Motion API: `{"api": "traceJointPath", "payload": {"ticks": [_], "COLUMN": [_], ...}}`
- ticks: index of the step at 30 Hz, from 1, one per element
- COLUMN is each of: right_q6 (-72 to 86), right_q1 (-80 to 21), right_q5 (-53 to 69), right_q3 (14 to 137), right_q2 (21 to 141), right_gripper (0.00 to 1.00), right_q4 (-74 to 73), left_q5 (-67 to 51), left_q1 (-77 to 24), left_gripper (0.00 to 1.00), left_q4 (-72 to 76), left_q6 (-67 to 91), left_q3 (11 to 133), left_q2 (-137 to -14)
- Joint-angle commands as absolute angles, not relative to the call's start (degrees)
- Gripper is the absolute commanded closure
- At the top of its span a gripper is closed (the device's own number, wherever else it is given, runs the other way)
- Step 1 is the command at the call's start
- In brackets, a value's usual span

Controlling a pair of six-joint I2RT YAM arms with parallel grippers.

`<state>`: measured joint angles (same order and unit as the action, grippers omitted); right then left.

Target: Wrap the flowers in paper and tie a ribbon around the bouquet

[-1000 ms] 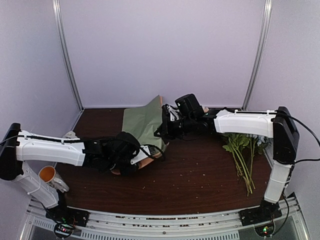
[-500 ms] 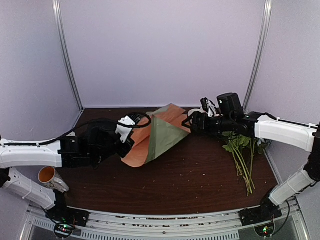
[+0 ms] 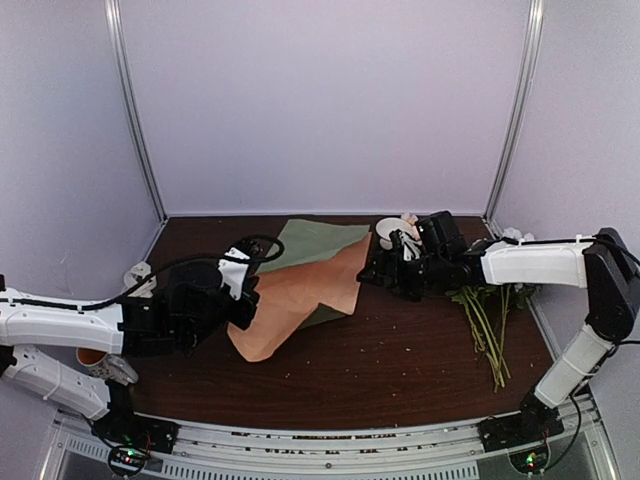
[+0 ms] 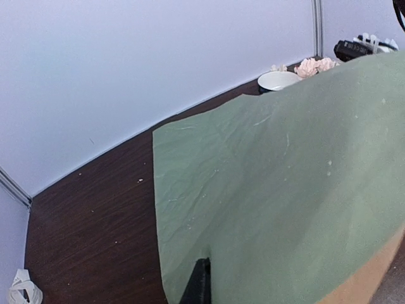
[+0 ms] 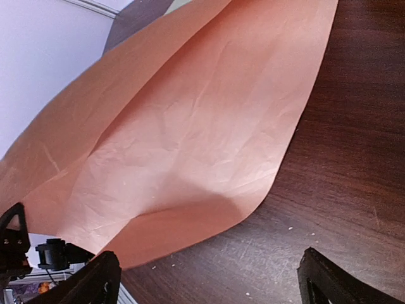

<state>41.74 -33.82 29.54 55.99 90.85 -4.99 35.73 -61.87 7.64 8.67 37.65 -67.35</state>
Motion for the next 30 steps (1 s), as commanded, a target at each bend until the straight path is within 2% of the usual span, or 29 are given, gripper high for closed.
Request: {"api": "traceJointPath", "payload": {"ticks": [1, 5, 9, 16, 21, 25, 27, 28, 30], "right_q6": [36.29, 32.43, 26.12, 16.68, -5.07, -20.34, -21.27, -18.39, -14.28], "right_q1": [-33.55, -36.06, -40.50, -45.06, -61.68, -71.98, -72.65, -72.34, -69.97], "right_q5": [26.59, 29.38, 29.30, 26.19, 5.79, -1.19, -2.51, -6.97, -7.73], "right_q3": [59.83, 63.66, 69.71, 60.14, 53.18, 44.48, 43.94, 45.09, 47.76], "right_q2": [93.38, 98.62, 104.13, 94.78, 86.32, 83.10, 84.22, 84.88, 84.80], "right_gripper": [0.01, 0.02, 0.02, 0.07, 0.05, 0.02, 0.02, 0.02, 0.01], "right_q4": [-6.28, -8.93, -19.68, -13.79, -15.83, -2.81, 2.17, 3.04, 0.97], "left_q5": [37.43, 34.13, 35.47, 35.36, 36.35, 35.17, 35.58, 35.75, 36.00], "left_q1": [-61.70, -61.70, -61.72, -61.55, -61.26, -61.26, -61.26, -61.26, -61.26], "left_gripper": [1.00, 1.00, 1.00, 1.00, 1.00, 1.00, 1.00, 1.00, 1.00], "left_q4": [14.77, 22.26, 20.85, 24.46, 16.45, 15.88, 17.50, 17.99, 17.12], "left_q6": [17.10, 25.93, 29.76, 34.90, 38.71, 41.27, 42.13, 42.28, 42.36], "left_q3": [34.81, 29.32, 29.06, 26.37, 29.08, 29.96, 29.19, 28.96, 28.86], "left_q2": [-64.62, -61.83, -61.62, -58.29, -57.48, -58.27, -57.94, -57.38, -56.23]}}
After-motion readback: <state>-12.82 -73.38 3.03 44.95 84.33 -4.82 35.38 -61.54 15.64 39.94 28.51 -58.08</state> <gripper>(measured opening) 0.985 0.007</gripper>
